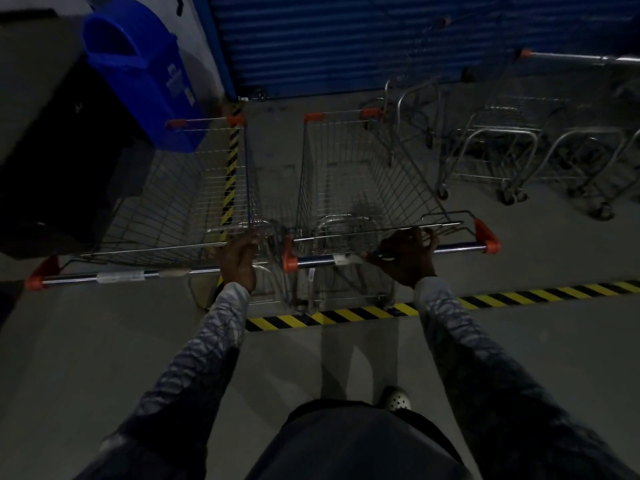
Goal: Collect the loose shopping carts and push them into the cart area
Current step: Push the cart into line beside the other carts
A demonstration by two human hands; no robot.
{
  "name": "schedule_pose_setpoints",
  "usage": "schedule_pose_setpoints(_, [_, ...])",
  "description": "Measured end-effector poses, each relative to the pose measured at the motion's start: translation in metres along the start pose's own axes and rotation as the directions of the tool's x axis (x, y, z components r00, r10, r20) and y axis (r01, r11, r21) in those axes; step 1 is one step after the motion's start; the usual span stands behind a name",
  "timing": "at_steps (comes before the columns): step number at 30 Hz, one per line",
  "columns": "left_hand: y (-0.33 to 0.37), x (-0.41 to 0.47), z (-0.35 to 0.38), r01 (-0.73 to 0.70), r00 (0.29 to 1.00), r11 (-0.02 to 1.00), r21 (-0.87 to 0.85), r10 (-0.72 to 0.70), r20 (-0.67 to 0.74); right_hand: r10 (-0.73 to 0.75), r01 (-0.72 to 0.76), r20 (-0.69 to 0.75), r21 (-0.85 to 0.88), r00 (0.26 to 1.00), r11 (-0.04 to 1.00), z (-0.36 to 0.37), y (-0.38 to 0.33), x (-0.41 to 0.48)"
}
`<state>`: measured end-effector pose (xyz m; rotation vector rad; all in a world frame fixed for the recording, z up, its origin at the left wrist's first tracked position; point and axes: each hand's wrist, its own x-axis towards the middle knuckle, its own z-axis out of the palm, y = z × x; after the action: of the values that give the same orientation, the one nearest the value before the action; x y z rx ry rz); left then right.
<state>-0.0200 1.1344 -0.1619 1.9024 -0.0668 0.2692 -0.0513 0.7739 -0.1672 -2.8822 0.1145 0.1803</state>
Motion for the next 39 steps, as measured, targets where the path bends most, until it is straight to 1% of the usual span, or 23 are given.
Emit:
schedule_pose_setpoints(1, [-0.004,-0.002,0.002,-0.112,0.991,0.957,0.266,0.087,0.104,0.0,0.0,-0.01,-0.028,1.0,1.0,-0.001,0.001,0.0])
schedule_pose_setpoints(2, [-0.005,-0.004,0.006,-0.231,0.967,0.795,0.56,0.124,0.223,0.01,-0.011,-0.025,-0.036,1.0,0.999,-0.005,0.0,-0.002])
schedule_pose_setpoints(3, [-0.008,-0.004,0.01,-0.329,0.938,0.592,0.736,0.115,0.326,0.025,-0.027,-0.047,-0.04,0.999,0.999,-0.009,-0.002,-0.004])
schedule_pose_setpoints(4, [-0.002,-0.007,0.011,-0.38,0.919,0.449,0.809,0.081,0.387,0.023,-0.026,-0.056,-0.053,0.998,0.998,-0.01,-0.003,-0.003])
schedule_pose_setpoints(5, [0.001,-0.009,0.012,-0.402,0.908,0.392,0.828,0.049,0.417,0.002,-0.005,-0.044,-0.061,0.999,0.998,-0.01,-0.003,-0.001])
schedule_pose_setpoints(6, [0.002,-0.009,0.012,-0.416,0.898,0.373,0.83,0.023,0.44,-0.043,0.041,-0.052,-0.038,0.998,0.998,-0.012,-0.003,-0.001])
schedule_pose_setpoints(8, [0.004,-0.009,0.008,-0.408,0.894,0.404,0.819,-0.007,0.448,-0.112,0.124,-0.176,0.057,0.978,0.991,-0.016,0.004,-0.001])
schedule_pose_setpoints(9, [0.005,-0.008,0.007,-0.416,0.887,0.407,0.813,-0.015,0.461,-0.068,0.095,-0.24,0.106,0.968,0.99,-0.017,0.013,-0.002])
schedule_pose_setpoints(10, [0.007,-0.007,0.008,-0.435,0.877,0.397,0.809,-0.017,0.48,0.04,0.004,-0.286,0.151,0.957,0.988,-0.019,0.022,-0.003])
schedule_pose_setpoints(11, [0.009,-0.006,0.009,-0.453,0.87,0.374,0.809,-0.013,0.494,0.191,-0.127,-0.34,0.202,0.921,0.971,-0.017,0.035,-0.003])
schedule_pose_setpoints(12, [0.01,-0.006,0.01,-0.47,0.864,0.357,0.807,0.0,0.504,0.355,-0.278,-0.388,0.241,0.851,0.93,-0.015,0.049,-0.002])
schedule_pose_setpoints(13, [0.01,-0.006,0.009,-0.474,0.863,0.353,0.807,0.002,0.506,0.52,-0.432,-0.394,0.294,0.758,0.853,-0.015,0.06,-0.004])
schedule_pose_setpoints(14, [0.009,-0.005,0.009,-0.467,0.866,0.358,0.808,0.0,0.501,0.647,-0.542,-0.358,0.356,0.673,0.761,-0.016,0.068,-0.002])
schedule_pose_setpoints(15, [0.01,-0.005,0.008,-0.472,0.864,0.36,0.805,0.007,0.503,0.717,-0.598,-0.28,0.407,0.638,0.691,-0.017,0.075,0.0])
schedule_pose_setpoints(16, [0.009,-0.005,0.008,-0.475,0.863,0.361,0.802,0.014,0.505,0.737,-0.619,-0.217,0.423,0.64,0.662,-0.022,0.079,0.002])
schedule_pose_setpoints(18, [0.011,-0.006,0.009,-0.481,0.864,0.344,0.807,0.03,0.502,0.719,-0.627,-0.164,0.386,0.675,0.677,-0.026,0.086,0.007])
schedule_pose_setpoints(21, [0.015,-0.006,0.011,-0.471,0.87,0.325,0.82,0.018,0.493,0.7,-0.607,-0.172,0.383,0.693,0.696,-0.024,0.097,0.018])
schedule_pose_setpoints(23, [0.016,-0.006,0.01,-0.493,0.859,0.305,0.815,0.02,0.512,0.65,-0.56,-0.148,0.389,0.746,0.731,-0.017,0.108,0.026])
schedule_pose_setpoints(25, [0.018,-0.005,0.008,-0.515,0.848,0.306,0.801,0.049,0.527,0.62,-0.521,-0.123,0.433,0.774,0.736,-0.011,0.121,0.037])
schedule_pose_setpoints(28, [0.024,-0.006,0.008,-0.536,0.842,0.245,0.808,0.081,0.534,0.6,-0.497,-0.102,0.458,0.794,0.737,-0.01,0.128,0.048])
schedule_pose_setpoints(32, [0.025,-0.006,0.008,-0.525,0.848,0.27,0.807,0.089,0.522,0.607,-0.506,-0.124,0.439,0.785,0.743,-0.016,0.114,0.053])
schedule_pose_setpoints(35, [0.023,-0.004,0.008,-0.516,0.855,0.274,0.812,0.104,0.508,0.601,-0.501,-0.178,0.399,0.779,0.768,-0.015,0.109,0.053])
schedule_pose_setpoints(39, [0.021,-0.005,0.009,-0.538,0.842,0.281,0.795,0.138,0.521,0.606,-0.51,-0.196,0.38,0.771,0.771,-0.018,0.109,0.042])
